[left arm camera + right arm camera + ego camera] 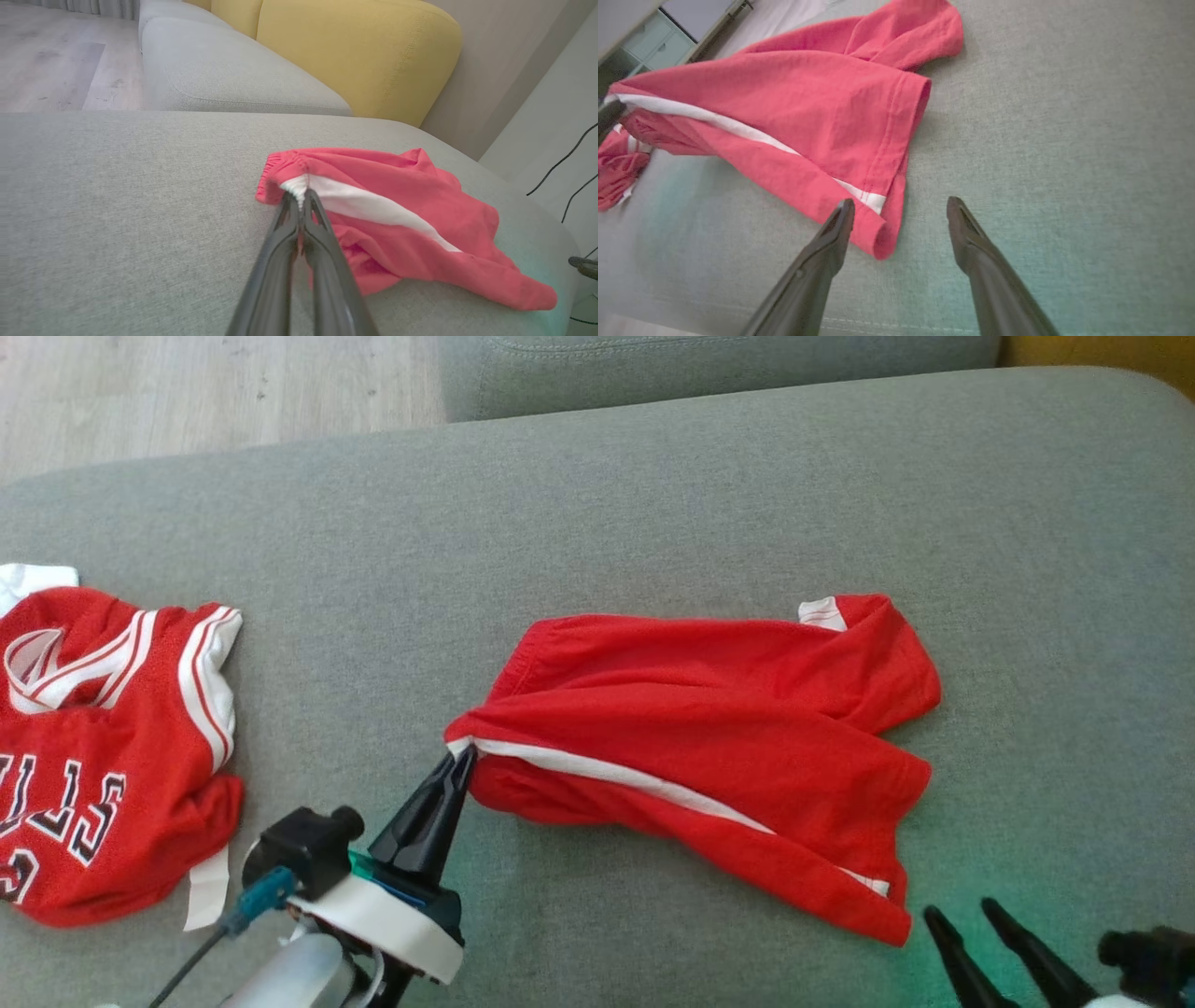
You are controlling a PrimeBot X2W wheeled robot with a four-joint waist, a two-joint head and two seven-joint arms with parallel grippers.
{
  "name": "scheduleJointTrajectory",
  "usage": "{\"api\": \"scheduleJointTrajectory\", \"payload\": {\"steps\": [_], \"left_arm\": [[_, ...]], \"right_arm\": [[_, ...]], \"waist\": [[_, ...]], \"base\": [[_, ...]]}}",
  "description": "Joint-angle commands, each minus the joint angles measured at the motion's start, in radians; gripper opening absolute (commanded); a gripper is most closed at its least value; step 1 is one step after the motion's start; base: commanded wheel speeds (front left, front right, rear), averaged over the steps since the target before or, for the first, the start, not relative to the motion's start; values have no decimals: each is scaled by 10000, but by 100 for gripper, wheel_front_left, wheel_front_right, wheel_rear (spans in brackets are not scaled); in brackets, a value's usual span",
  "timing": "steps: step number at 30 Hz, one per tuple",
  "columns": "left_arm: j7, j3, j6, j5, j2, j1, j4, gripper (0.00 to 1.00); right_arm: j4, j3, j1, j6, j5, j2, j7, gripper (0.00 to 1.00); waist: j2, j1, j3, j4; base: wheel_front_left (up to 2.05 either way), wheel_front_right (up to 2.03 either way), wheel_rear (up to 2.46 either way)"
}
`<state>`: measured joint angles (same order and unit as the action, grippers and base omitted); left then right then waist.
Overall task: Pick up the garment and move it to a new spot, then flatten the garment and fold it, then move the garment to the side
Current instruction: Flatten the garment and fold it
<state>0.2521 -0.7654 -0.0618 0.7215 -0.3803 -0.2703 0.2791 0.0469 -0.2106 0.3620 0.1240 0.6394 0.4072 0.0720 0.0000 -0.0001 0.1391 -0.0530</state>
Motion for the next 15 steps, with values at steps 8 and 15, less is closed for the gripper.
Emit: {"api": "scheduleJointTrajectory", "payload": {"steps": [8, 15], "left_arm": [[97, 902, -47, -616, 40, -512, -60, 0], [97, 1065, -262, -865, 255, -853, 189, 0]], "right_arm": [[-202, -739, -1169, 67, 1508, -555, 320, 100], [-1152, -983, -2248, 67, 2377, -427, -24, 100]], "waist": [[0, 1, 321, 180], [0, 1, 557, 474]], "base": [[0, 0, 0], [0, 0, 0]]}}
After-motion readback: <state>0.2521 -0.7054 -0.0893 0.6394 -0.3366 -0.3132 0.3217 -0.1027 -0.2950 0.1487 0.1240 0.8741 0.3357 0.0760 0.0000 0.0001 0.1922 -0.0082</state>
